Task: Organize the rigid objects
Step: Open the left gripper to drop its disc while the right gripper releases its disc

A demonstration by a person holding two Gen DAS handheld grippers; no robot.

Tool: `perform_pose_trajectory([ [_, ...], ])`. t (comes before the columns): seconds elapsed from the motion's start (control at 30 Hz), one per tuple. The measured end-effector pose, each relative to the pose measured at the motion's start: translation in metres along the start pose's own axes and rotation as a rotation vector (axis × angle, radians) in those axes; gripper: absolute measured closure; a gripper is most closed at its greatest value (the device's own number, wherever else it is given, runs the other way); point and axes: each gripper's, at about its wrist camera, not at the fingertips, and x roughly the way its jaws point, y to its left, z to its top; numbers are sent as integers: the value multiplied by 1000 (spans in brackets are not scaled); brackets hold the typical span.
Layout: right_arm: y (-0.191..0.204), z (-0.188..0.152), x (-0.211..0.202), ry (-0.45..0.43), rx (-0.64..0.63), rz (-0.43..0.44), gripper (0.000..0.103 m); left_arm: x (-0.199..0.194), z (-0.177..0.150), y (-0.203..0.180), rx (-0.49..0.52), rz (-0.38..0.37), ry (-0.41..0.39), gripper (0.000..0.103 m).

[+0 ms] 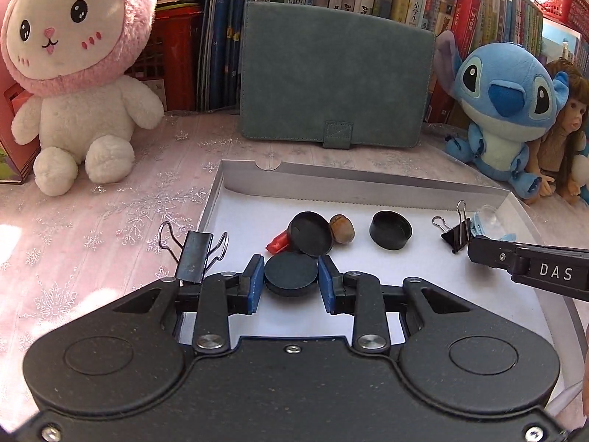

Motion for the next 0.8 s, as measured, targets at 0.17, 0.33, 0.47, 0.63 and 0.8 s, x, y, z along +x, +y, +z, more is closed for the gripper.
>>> perform_pose_trajectory([
  [0.17, 0, -1, 6, 8, -3, -11, 65, 3, 1, 0, 11, 0, -3, 73],
  [0.33, 3, -3, 8, 9, -28, -22, 65, 3, 0, -2, 33, 6, -1, 73],
  [0.47, 3, -3, 8, 8, -30, -23, 64, 4, 0, -4, 50, 17, 1, 73],
  [0.63, 4, -4, 5, -1, -40, -17, 58, 2, 0, -5, 56, 22, 1, 62],
  [0.8, 9, -8, -6, -20, -75, 0, 44, -8, -2, -6, 59, 9, -17, 52],
])
